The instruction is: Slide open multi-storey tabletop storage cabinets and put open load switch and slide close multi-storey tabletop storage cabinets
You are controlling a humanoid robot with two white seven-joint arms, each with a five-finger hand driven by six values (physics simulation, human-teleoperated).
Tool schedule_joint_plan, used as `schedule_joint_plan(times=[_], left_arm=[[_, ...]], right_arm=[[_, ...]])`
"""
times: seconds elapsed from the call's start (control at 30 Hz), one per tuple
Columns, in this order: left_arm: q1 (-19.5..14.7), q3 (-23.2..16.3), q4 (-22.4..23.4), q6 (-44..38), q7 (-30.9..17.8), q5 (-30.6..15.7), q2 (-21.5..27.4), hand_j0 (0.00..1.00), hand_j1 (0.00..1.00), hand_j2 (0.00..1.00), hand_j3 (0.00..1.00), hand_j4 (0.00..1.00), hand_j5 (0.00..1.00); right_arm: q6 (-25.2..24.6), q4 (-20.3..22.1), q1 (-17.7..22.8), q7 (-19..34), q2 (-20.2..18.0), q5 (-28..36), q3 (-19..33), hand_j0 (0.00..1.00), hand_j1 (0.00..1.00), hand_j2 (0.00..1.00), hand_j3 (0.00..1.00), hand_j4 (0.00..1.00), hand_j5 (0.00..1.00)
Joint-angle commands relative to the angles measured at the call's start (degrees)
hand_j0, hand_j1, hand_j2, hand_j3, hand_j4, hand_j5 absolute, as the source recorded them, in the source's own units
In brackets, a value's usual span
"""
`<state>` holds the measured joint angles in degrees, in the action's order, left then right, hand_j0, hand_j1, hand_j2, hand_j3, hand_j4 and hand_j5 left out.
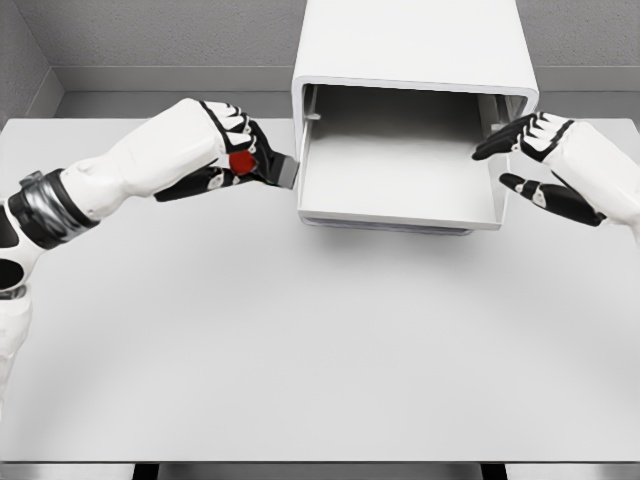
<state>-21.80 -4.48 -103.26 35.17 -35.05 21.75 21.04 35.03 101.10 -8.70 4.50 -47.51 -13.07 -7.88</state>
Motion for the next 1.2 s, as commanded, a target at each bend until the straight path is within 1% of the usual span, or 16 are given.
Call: schedule_joint_plan(times=[0.0, 0.03, 0.1, 0.23, 0.33, 0.4, 0.47, 0.63, 0.77, 0.83, 0.93, 1.0, 1.1, 1.17], left_arm=[[-0.09, -0.01, -0.01, -0.17, 0.05, -0.4, -0.47, 0.37, 0.37, 0.37, 0.37, 0.37, 0.37], [-0.26, -0.01, -0.01, -0.17, 0.05, -0.4, -0.47, 0.37, 0.37, 0.37, 0.37, 0.37, 0.37], [-1.49, -1.94, -0.01, -0.17, 0.05, -0.4, -0.82, 0.37, 0.37, 0.37, 0.37, 0.37, 0.37], [-1.58, -1.94, -0.01, -0.17, 0.05, -0.31, -1.52, 0.37, 0.37, 0.37, 0.37, 0.37, 0.37], [-2.81, -3.78, -0.01, -0.17, 0.05, -0.22, -2.14, 0.37, 0.37, 0.37, 0.37, 0.37, 0.37], [-2.99, -4.22, -0.01, -0.17, 0.05, 0.04, -2.93, 0.37, 0.37, 0.37, 0.37, 0.37, 0.37], [-3.69, -5.72, -0.01, -0.17, 0.05, 0.4, -3.02, 0.37, 0.37, 0.37, 0.37, 0.37, 0.37], [-4.04, -5.81, 0.07, -0.17, 0.05, 4.35, -7.24, 0.37, 0.37, 0.37, 0.37, 0.37, 0.37], [-4.13, -6.07, 0.07, -0.17, 0.05, 6.46, -9.43, 0.37, 0.37, 0.37, 0.37, 0.37, 0.37], [-4.13, -6.07, 0.07, -0.17, 0.05, 7.95, -10.92, 0.37, 0.37, 0.37, 0.37, 0.37, 0.37], [-4.31, -7.04, 0.16, -0.17, 0.05, 8.57, -11.45, 0.37, 0.37, 0.37, 0.37, 0.37, 0.37], [-4.31, -7.3, 0.16, -0.17, 0.05, 10.15, -12.6, 0.37, 0.37, 0.37, 0.37, 0.37, 0.37], [-4.31, -7.83, 0.34, -0.17, 0.05, 10.33, -13.56, 0.37, 0.37, 0.37, 0.37, 0.37, 0.37], [-4.39, -8.09, 0.69, -0.17, 0.05, 12.08, -14.88, 0.37, 0.37, 0.37, 0.37, 0.37, 0.37]], right_arm=[[-0.03, -0.02, 0.0, -0.02, -0.13, 0.59, 0.32, 0.65, 0.65, 0.65, 0.65, 0.65, 0.65], [-0.03, -0.02, 0.09, -0.02, -0.39, 0.59, 0.5, 0.65, 0.65, 0.65, 0.65, 0.65, 0.65], [-0.03, -0.02, 0.62, -0.02, -0.65, 0.59, 0.5, 0.65, 0.65, 0.65, 0.65, 0.65, 0.65], [-0.03, -0.02, 0.79, -0.02, -0.92, 0.59, 0.5, 0.66, 0.66, 0.66, 0.66, 0.66, 0.66], [-0.03, -0.02, 0.79, -0.02, -1.01, 0.59, 0.59, 0.66, 0.66, 0.66, 0.66, 0.66, 0.66], [-0.03, -0.2, 0.88, -0.02, -1.18, 0.68, 0.59, 0.66, 0.66, 0.66, 0.66, 0.66, 0.66], [-0.03, -0.28, 1.49, -0.02, -1.45, 0.59, 0.59, 0.66, 0.66, 0.66, 0.66, 0.66, 0.66], [-0.03, -0.99, 1.67, 0.07, -2.24, 0.5, 1.38, 0.66, 0.66, 0.66, 0.66, 0.66, 0.66], [-0.03, -3.44, 2.55, 0.07, -2.76, 0.68, 3.66, 0.67, 0.67, 0.67, 0.67, 0.67, 0.67], [-0.03, -4.15, 2.55, 0.07, -3.03, 0.68, 3.84, 0.68, 0.68, 0.68, 0.68, 0.68, 0.68], [-0.03, -5.91, 2.64, 0.07, -3.03, 0.68, 4.37, 0.69, 0.69, 0.69, 0.69, 0.69, 0.69], [-0.03, -6.79, 2.81, 0.16, -3.03, 0.59, 4.81, 0.68, 0.68, 0.68, 0.68, 0.68, 0.68], [-0.03, -7.23, 3.16, 0.24, -3.03, 0.42, 4.9, 0.63, 0.63, 0.63, 0.63, 0.63, 0.63], [-0.03, -8.28, 3.25, 0.33, -3.03, -0.11, 4.9, 0.61, 0.61, 0.61, 0.61, 0.61, 0.61]])
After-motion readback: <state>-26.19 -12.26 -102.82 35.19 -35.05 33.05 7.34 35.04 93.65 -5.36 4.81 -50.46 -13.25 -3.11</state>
